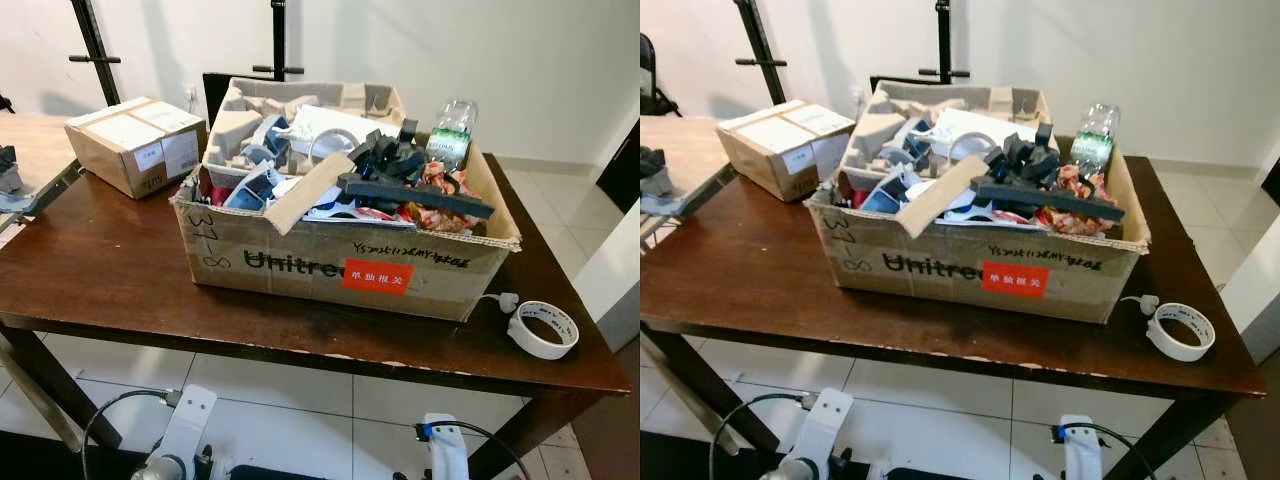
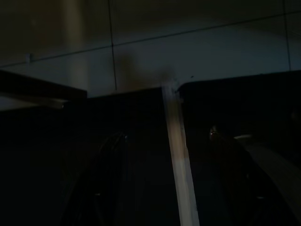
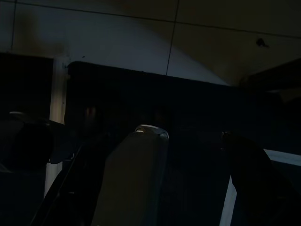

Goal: Picking trash to rubbish bin

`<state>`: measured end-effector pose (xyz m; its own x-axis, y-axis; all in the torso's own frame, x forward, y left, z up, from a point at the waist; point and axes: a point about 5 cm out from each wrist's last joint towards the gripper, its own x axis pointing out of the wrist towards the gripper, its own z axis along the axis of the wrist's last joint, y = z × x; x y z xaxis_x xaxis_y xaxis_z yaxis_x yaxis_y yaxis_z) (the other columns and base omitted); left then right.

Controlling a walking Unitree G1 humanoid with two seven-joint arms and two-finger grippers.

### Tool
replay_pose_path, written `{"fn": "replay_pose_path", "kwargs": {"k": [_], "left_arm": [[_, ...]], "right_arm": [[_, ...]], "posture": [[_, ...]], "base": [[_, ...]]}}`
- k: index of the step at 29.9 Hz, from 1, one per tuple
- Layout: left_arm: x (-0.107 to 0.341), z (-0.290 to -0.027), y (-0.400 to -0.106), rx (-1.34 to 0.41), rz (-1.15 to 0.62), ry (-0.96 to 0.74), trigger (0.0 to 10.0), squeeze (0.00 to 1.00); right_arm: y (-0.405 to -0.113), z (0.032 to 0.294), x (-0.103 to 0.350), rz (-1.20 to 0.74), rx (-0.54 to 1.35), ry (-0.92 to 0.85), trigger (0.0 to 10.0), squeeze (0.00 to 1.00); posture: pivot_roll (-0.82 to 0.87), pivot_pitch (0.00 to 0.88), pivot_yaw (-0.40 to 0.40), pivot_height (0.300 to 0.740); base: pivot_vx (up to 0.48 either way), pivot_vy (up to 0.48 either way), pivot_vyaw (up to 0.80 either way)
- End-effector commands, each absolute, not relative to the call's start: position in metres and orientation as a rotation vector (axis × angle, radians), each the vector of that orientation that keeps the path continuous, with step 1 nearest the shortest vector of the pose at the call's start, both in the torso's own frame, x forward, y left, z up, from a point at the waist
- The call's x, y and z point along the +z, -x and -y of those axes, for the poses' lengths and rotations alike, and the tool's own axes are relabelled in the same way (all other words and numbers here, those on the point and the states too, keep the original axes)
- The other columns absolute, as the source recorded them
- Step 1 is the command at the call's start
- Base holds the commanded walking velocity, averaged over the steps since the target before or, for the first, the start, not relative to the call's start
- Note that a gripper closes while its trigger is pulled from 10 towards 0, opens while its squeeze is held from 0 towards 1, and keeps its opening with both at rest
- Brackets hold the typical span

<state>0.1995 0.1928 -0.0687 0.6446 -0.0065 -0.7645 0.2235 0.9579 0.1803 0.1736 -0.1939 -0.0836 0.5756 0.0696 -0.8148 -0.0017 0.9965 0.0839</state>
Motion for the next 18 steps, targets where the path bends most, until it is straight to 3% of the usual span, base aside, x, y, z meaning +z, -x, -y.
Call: {"fn": "replay_pose_path", "kwargs": {"k": [1, 8, 18], "left_arm": [[-0.074, -0.192, -0.195, -0.125, -0.904, -0.279, 10.0, 0.0], [-0.074, -0.188, -0.195, -0.161, -0.892, -0.282, 10.0, 0.0], [-0.073, -0.184, -0.198, -0.127, -0.839, -0.265, 10.0, 0.0]], "right_arm": [[-0.169, 0.193, -0.087, -0.965, 0.025, -0.051, 10.0, 0.0], [-0.169, 0.189, -0.088, -0.956, -0.012, -0.035, 10.0, 0.0], [-0.179, 0.175, -0.084, -0.906, 0.077, 0.005, 10.0, 0.0]], "posture": [[0.06, 0.0, -0.014, 0.74], [0.06, 0.0, -0.013, 0.74], [0.06, 0.016, -0.013, 0.74]], "base": [[0.0, 0.0, 0.0], [0.0, 0.0, 0.0], [0.0, 0.0, 0.0]]}}
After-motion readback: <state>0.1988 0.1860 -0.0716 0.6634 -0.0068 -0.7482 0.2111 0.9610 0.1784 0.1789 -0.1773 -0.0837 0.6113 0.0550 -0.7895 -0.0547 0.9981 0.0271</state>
